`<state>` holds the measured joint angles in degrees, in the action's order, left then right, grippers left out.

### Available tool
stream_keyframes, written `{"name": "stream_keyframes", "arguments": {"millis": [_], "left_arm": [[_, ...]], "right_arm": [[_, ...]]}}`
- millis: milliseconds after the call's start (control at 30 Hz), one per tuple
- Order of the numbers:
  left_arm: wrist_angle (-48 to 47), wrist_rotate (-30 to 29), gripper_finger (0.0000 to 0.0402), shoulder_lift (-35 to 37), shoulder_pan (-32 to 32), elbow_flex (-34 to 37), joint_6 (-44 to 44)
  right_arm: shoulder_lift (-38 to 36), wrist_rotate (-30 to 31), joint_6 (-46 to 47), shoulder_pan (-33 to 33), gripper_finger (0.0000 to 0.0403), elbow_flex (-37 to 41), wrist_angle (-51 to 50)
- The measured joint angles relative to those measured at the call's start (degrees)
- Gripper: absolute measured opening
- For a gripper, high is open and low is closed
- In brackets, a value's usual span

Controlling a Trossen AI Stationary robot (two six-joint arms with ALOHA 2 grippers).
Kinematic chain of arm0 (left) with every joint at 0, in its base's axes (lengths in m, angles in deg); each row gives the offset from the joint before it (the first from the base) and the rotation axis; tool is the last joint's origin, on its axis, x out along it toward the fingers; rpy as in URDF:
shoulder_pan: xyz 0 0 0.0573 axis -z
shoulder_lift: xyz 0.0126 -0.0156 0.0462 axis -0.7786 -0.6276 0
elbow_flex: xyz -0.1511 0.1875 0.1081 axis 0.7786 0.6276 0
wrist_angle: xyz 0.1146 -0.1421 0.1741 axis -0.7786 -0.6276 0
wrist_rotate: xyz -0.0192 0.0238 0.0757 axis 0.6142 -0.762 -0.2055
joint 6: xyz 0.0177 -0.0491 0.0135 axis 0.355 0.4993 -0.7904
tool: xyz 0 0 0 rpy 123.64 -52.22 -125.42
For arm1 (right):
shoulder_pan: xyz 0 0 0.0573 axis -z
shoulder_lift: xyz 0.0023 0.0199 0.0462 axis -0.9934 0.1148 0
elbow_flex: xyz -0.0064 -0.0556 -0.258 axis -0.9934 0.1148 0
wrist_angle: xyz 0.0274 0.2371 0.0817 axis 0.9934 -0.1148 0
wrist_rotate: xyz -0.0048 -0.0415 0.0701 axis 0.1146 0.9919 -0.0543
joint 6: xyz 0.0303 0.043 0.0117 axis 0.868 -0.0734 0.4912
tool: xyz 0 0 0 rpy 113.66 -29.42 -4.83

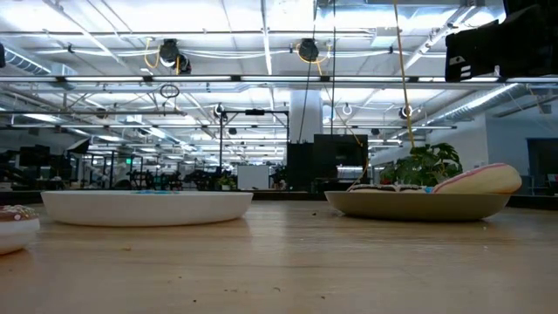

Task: Pick & Place donuts
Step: Put the small white donut on the white plate

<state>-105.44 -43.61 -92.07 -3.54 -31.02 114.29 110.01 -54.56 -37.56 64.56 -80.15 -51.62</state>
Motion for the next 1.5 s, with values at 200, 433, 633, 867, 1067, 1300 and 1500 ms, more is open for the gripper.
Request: {"name": "stream_keyframes", "arguments": {"millis": [200, 433, 633, 867, 1067, 1300, 1500], "left_arm": [[0.8, 0.0, 0.0143, 0.0, 0.3, -0.8, 0.8], [0.9, -1.5, 0.0175, 0.0, 1.1, 0.2, 1.6], [2.3, -1.6, 0.0205, 0.0, 1.3, 1.2, 2.5], [4.5, -2.1, 0.0189, 0.0, 1.7, 3.0, 3.1], [6.6, -1.7, 0.0168, 0.0, 2.6, 5.6, 4.9], [7.4, -1.7, 0.0136, 0.0, 2.7, 5.9, 4.2], [7.5, -1.4, 0.0074, 0.0, 2.7, 5.9, 2.0]], "right_arm": [[0.0, 0.0, 0.0, 0.0, 0.0, 0.0, 0.0], [0.0, 0.0, 0.2, 0.0, 0.0, 0.0, 0.0], [0.0, 0.0, 0.2, 0.0, 0.0, 0.0, 0.0], [0.0, 0.0, 0.2, 0.0, 0.0, 0.0, 0.0], [0.0, 0.0, 0.2, 0.0, 0.0, 0.0, -0.1], [0.0, 0.0, 0.2, 0.0, 0.0, 0.0, 0.0], [0.0, 0.0, 0.2, 0.0, 0.0, 0.0, 0.0]]}}
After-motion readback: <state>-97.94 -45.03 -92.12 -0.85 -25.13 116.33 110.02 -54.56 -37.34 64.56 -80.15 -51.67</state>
